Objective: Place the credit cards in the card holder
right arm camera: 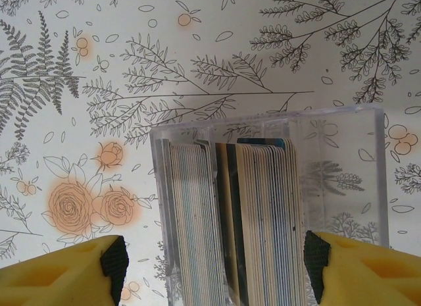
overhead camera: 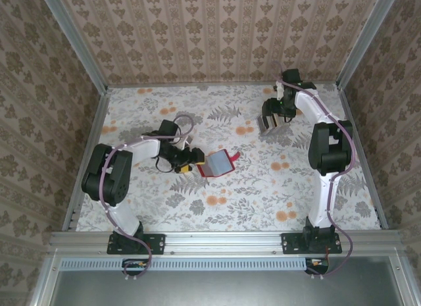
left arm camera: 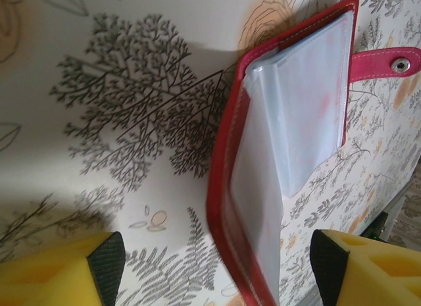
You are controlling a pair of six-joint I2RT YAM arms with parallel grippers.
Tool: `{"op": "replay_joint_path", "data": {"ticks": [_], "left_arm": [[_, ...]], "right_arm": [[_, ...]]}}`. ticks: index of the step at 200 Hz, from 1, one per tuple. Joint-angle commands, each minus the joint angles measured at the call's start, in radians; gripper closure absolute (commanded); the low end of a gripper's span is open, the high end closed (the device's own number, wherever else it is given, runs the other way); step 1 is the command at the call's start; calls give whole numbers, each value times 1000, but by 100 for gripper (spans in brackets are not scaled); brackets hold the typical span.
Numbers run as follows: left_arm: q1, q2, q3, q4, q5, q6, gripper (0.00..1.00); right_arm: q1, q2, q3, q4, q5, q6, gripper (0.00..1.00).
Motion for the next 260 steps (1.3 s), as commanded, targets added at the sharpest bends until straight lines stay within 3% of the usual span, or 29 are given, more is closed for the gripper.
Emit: {"op": "replay_joint_path", "data": {"ticks": [1,96,194,260], "left_arm": [[-13,24,27,32,-7,-28,24],[-14,39,24,33,-24,-28,38],[-20,61,45,-5,-17,5,46],[-26,78,43,-9,-19,15,48]], "right_arm": [[-5,-11,-8,-1,22,-24,25],[-10,-7,-107,7,-26,-103,24],[-36,-97,-176,82,-240,-74,41],[-50,-121,-211,111,-291,-70,49]]}}
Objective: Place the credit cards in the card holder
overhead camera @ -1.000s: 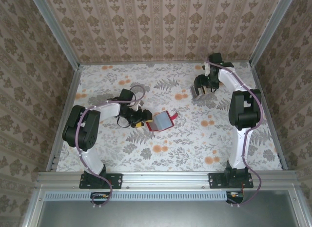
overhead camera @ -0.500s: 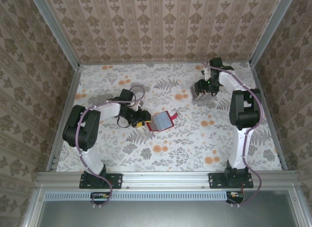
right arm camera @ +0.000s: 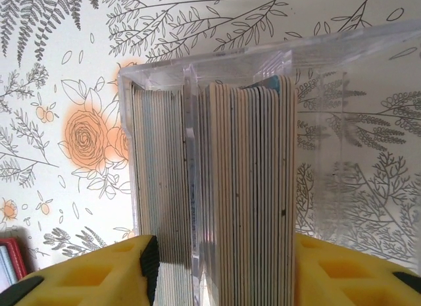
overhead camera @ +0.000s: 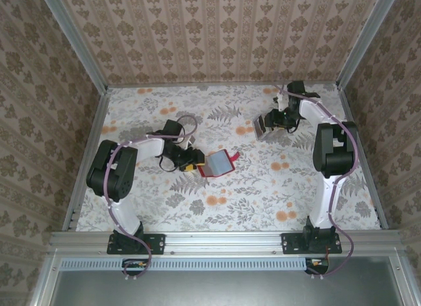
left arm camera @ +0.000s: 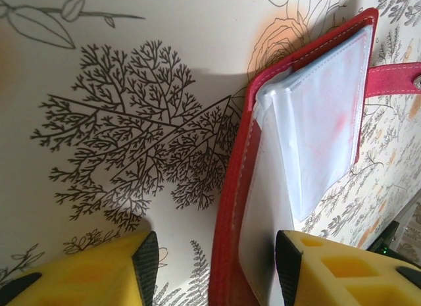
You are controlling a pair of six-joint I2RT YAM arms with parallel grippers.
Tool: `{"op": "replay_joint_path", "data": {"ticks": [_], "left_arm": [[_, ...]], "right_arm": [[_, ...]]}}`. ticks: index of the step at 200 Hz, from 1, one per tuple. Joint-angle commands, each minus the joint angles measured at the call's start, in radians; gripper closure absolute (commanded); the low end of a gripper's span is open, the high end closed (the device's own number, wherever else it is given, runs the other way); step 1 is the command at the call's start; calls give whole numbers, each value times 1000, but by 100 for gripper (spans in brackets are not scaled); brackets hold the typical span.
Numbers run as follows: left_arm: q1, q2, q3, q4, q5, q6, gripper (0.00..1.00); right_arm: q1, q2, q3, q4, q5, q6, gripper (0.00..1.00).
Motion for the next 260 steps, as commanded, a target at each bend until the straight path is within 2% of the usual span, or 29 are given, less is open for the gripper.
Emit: {"op": "replay_joint_path", "data": {"ticks": [1,22,40,55,105,180,227,260], "left_arm": [[-3,23,16,-30,6,27,48],[-3,26,13,-30,2,29,52],[-3,28,7,-21,10,29,56],[-3,29,7,-17,13,28,61],[-3,44,17,-18,19,36,71],[-16,65,50,-64,2,81,74],[-15,80,41,-31,45,55,73],[-16,79,51,-47,47,66,72]], "right_arm": [[-4,-64,-1,40,-75,7,49],[-4,-66,2,44,-78,7,48],[-4,-62,9,42,-82,-2,42],[-4,-54,17,38,-78,-6,42],[-4,-45,28,46,-72,-2,40],[-3,-46,22,96,-41,10,40],[-1,-43,20,115,-57,29,53],[-2,-70,-6,133,-46,24,50]]}}
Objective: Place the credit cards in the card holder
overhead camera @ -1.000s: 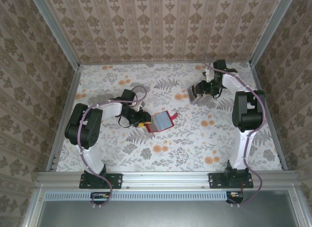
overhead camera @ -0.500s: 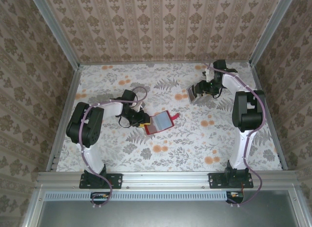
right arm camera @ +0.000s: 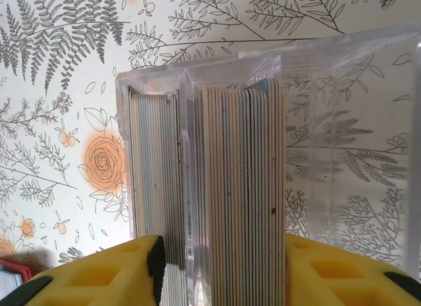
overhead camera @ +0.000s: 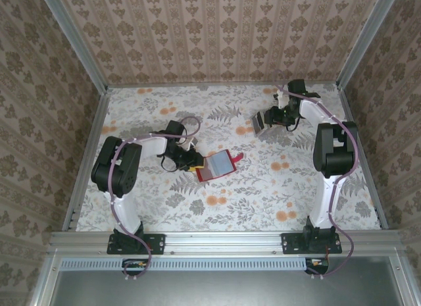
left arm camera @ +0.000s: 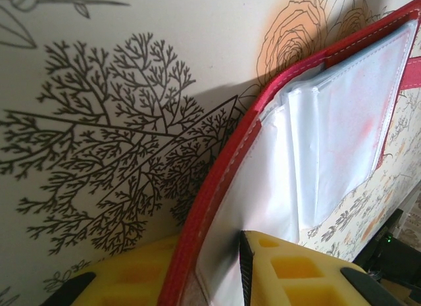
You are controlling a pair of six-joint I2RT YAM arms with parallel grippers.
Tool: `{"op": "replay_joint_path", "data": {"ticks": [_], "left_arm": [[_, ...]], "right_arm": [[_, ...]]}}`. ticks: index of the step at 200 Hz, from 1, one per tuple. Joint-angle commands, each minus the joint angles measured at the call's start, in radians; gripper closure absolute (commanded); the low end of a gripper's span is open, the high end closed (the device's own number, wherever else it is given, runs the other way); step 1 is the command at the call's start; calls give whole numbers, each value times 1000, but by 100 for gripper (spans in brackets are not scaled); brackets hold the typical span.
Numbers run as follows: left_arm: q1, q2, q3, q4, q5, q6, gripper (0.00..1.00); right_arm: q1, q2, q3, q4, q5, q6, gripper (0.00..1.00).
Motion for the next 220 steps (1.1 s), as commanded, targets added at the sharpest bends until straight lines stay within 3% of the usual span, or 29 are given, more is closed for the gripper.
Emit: {"op": "replay_joint_path", "data": {"ticks": [1,99,190,220], "left_arm": [[-8,23,20,-26,17,25,72],[-8,32,21,-47,36,46,71],[-9,48,19,-38,48,54,70],[-10,44,21,-39,45,55,70]], "right_arm": [[-2,-72,-7,65,-22,2,50],[-2,-126,-61,132,-37,9,49],[5,-73,-77,147,97,68,48],[13,-85,-85,151,178,154,37]]}}
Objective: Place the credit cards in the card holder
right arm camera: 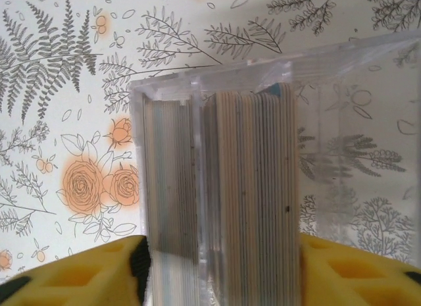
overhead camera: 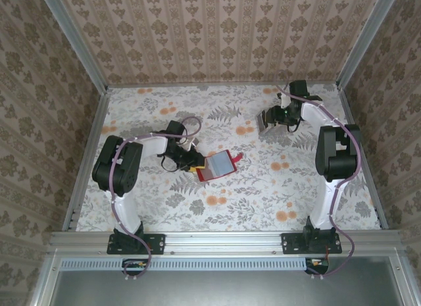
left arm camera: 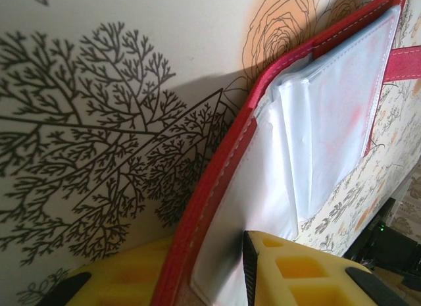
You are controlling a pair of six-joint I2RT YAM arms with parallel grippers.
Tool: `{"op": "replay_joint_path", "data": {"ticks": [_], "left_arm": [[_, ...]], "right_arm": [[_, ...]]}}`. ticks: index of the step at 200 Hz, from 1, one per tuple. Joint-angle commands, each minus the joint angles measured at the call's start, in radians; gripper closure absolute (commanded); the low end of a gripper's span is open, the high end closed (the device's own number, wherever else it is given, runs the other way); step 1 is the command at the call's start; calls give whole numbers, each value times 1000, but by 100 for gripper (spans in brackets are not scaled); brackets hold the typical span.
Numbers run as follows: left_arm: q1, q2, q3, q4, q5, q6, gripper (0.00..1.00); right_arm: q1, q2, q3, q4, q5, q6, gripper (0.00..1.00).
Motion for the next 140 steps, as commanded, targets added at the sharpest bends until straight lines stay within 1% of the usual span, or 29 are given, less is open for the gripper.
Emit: {"op": "replay_joint_path", "data": {"ticks": [1,15,35,47,57,78,99,111,123,140], "left_arm": [[-11,28,13,-30,7,32,70],[-10,29,10,-29,8,31,70],[-10,38,13,-28,12,34,70],[-10,41,16,-30,14,35,70],[-10,42,19,-28,14,36,70],[-10,48,25,-30,17,41,70],[-9,50,26,-32,17,43,70],[-11,50,26,-29,16,43,70],[-10,52,26,-29,18,43,70],[-11,54,28,-31,19,44,70]], "right_arm": [[12,-24,-4,50,79,81,37],[15,-35,-12,48,160,95,34],[21,-38,-13,38,236,102,28],[41,-55,-31,46,334,85,28],[51,-60,-43,55,353,68,29],[49,-58,-59,69,293,88,32],[60,-77,-81,87,366,94,33],[54,-85,-86,99,367,97,33],[45,-81,-77,102,318,90,34],[29,-69,-64,112,200,81,37]]}}
